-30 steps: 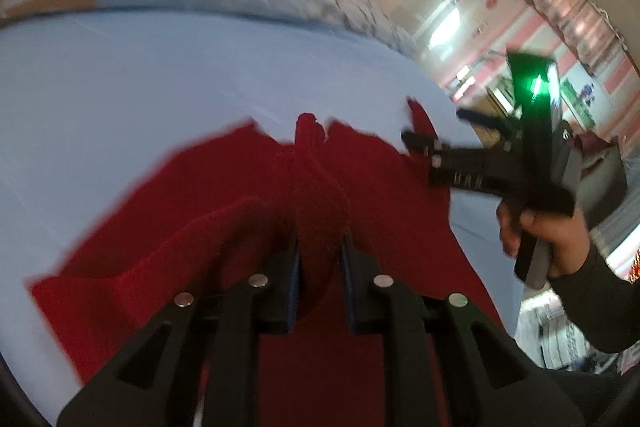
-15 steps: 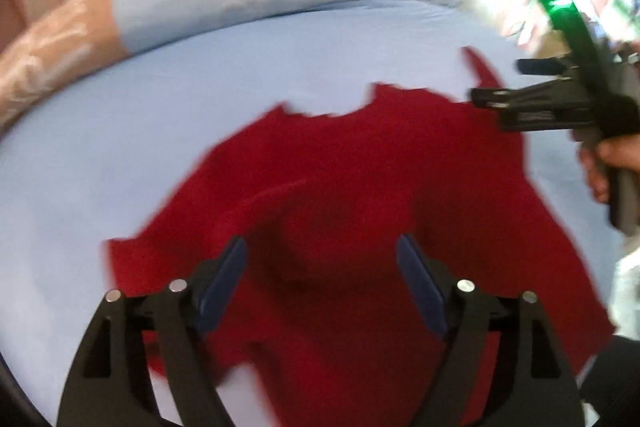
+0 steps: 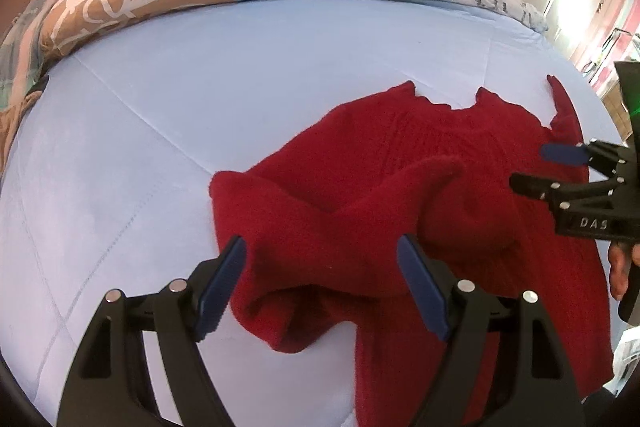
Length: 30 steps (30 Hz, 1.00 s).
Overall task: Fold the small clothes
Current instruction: 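Fold the held sleeve across the sweater body toward the right gripper, release, then grasp the folded sleeve cuff with the right gripper and straighten it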
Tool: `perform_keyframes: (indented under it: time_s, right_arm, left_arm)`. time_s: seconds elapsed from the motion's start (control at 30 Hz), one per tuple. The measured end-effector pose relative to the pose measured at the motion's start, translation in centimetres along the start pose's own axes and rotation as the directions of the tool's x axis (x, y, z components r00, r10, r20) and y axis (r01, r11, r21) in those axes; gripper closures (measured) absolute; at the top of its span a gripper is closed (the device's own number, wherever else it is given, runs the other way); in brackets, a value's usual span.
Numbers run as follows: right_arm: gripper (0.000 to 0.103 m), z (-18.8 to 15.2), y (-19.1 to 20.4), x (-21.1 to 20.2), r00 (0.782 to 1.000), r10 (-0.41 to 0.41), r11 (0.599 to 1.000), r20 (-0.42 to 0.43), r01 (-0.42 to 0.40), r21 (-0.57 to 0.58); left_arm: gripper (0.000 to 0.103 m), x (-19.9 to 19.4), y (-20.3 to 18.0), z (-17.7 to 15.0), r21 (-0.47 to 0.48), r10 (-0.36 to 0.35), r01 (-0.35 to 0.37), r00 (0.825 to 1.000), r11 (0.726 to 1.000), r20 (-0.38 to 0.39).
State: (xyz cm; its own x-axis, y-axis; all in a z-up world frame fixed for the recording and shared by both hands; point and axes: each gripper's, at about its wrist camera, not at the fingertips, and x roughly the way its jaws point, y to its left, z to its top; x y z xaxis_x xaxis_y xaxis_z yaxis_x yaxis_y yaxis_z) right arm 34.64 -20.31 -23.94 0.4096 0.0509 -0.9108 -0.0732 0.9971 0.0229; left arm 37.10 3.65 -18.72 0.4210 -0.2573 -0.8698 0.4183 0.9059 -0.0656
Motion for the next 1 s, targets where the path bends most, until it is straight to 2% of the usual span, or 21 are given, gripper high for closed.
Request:
perform_keyframes:
  time_s: [0.1, 0.17, 0.3, 0.37, 0.43, 0.6, 0.77, 1.0]
  right_arm:
    - [0.032, -0.4, 0.0, 1.2, 0.997, 0.052, 0.998, -0.051, -0.050, 0.031]
    - [0.048, -0.5, -0.2, 1.4, 0.995, 0.083, 0.996, -0.058, -0.080, 0.044]
    - [0.071, -0.4, 0.1, 2.0, 0.990, 0.115, 0.993, -0.086, -0.112, 0.047]
    - [0.091, -0.4, 0.3, 1.8, 0.991, 0.105, 0.994, -0.082, -0.103, 0.031]
    - [0.100, -0.3, 0.3, 1.7, 0.992, 0.099, 0.995, -0.085, -0.097, 0.022]
    - [0.101, -0.1, 0.3, 0.8, 0.994, 0.083, 0.996, -0.065, -0.084, -0.015]
    - [0.101, -0.1, -0.8, -0.6, 0.999, 0.045, 0.999, -0.005, -0.045, 0.000]
    - [0.103, -0.7, -2.9, -2.9, 0.992, -0.084, 0.996, 0.094, 0.086, -0.016]
  left_arm:
    - [0.025, 0.3, 0.2, -0.1, -0.003, -0.002, 0.002, 1.000, 1.000, -0.011]
    - [0.025, 0.8, 0.3, -0.1, -0.009, 0.001, -0.001, 1.000, 1.000, -0.027]
    - [0.025, 0.8, 0.5, -0.2, -0.016, 0.008, -0.009, 1.000, 1.000, -0.029]
    - [0.025, 0.8, 0.6, -0.1, -0.022, 0.007, -0.008, 1.000, 1.000, -0.027]
    - [0.025, 0.9, 0.6, 0.1, -0.021, 0.009, -0.009, 1.000, 1.000, -0.029]
    - [0.025, 1.3, 0.5, 0.6, -0.025, 0.002, -0.003, 0.999, 1.000, -0.033]
    - [0.025, 2.6, 0.5, 1.3, -0.041, 0.016, -0.018, 0.999, 0.999, -0.048]
    - [0.025, 3.9, -0.7, 3.0, -0.027, 0.025, -0.026, 0.999, 0.999, -0.039]
